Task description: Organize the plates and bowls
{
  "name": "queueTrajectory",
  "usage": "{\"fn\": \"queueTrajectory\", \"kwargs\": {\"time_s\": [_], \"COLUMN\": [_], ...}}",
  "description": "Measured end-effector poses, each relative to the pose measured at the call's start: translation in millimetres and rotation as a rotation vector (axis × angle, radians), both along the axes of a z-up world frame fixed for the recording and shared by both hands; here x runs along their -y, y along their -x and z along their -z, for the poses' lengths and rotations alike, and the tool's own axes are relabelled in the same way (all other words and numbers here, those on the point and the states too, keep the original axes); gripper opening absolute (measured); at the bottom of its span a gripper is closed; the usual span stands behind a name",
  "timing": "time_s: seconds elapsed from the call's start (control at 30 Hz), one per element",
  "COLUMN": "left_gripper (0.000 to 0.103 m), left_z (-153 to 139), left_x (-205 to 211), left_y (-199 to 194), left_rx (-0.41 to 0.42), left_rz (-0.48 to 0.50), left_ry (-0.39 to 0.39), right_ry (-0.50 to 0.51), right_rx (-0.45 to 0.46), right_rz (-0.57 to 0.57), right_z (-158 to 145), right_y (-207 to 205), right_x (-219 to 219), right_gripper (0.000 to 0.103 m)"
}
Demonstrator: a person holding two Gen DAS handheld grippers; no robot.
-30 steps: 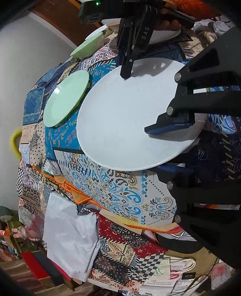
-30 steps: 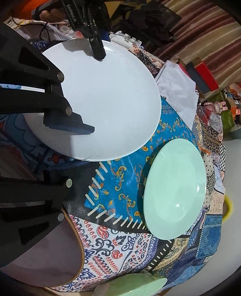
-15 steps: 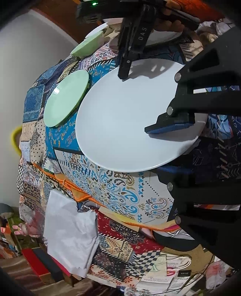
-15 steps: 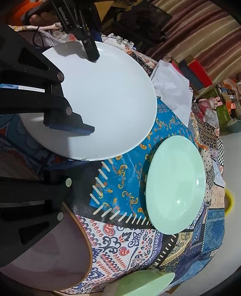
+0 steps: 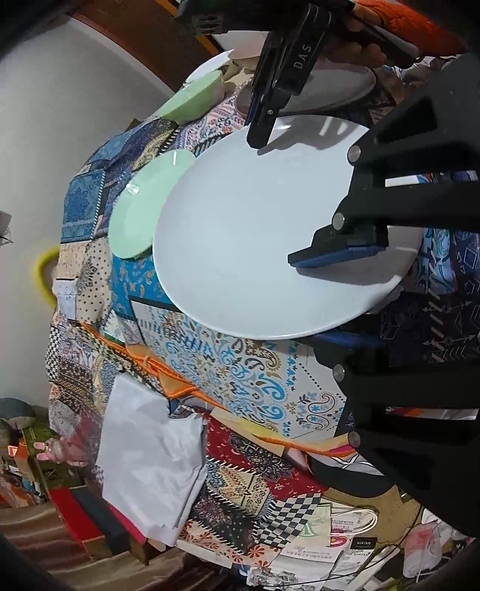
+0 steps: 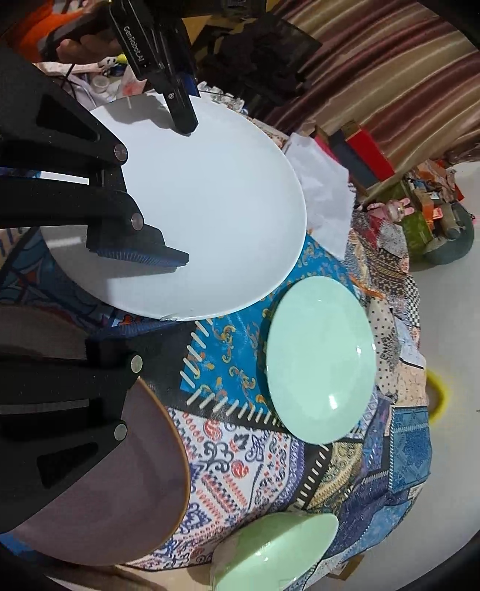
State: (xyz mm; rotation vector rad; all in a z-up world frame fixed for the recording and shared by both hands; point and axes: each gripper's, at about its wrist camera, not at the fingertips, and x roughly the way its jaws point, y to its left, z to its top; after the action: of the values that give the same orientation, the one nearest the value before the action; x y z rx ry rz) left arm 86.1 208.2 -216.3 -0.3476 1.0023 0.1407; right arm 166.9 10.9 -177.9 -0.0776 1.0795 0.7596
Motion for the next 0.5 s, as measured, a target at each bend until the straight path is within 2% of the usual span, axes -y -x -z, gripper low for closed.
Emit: {"fn": "queueTrajectory", "kwargs": {"time_s": [0.5], "left_gripper": [0.032], "left_z": [-30.6], "left_x": [37.0], "left_y": [-7.7], "left_rx": [0.048], "left_rz": [0.039], "left_ry": [-0.026], "right_ry": [-0.058], "right_rx": [0.047], "right_rz": [0.067], "right_z": [-27.5], "right_y": [8.9], "right_x": [48.3], "right_gripper": [0.026]}}
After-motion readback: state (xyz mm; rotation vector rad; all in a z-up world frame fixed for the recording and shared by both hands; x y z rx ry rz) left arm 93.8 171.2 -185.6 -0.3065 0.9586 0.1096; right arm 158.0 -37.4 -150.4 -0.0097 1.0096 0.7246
